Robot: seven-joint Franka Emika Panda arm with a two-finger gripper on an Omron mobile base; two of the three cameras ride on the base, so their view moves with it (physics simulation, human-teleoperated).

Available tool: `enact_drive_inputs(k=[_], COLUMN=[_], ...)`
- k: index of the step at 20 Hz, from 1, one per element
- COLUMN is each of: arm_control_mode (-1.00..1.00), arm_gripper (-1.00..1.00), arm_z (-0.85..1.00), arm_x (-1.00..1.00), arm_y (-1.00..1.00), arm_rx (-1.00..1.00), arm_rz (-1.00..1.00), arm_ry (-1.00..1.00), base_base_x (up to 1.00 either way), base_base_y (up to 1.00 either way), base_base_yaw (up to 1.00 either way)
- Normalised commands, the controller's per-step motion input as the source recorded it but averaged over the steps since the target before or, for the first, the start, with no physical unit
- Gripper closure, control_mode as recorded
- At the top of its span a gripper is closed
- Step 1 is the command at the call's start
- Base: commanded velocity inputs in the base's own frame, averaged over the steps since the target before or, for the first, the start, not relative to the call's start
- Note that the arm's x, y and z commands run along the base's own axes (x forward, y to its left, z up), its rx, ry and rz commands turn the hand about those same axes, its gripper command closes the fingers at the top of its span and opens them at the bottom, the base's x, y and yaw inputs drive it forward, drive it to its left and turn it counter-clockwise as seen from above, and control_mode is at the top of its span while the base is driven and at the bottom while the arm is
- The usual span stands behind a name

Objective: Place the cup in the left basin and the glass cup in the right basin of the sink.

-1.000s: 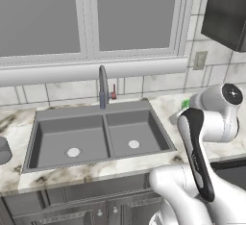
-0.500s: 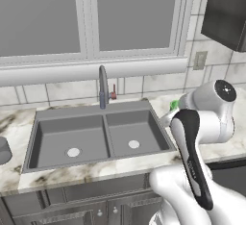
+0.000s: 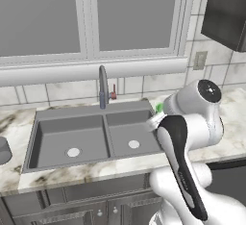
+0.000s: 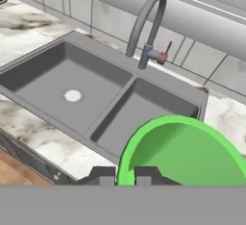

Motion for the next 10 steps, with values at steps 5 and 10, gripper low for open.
enact_drive_inputs(k=[5,10], arm_control_mode=[-1.0,-1.0], arm_gripper=[1.0,1.0], arm_z=[0.0,0.0], arm_x=[-0.12,-0.04], arm_y=[0.54,0.5], arm_rx=[0.0,0.0], arm_rz=[0.0,0.0], arm_ry=[0.0,0.0], base_base_x=[0.0,0.0], base_base_y=[0.0,0.0], base_base_yaw=[0.0,0.0])
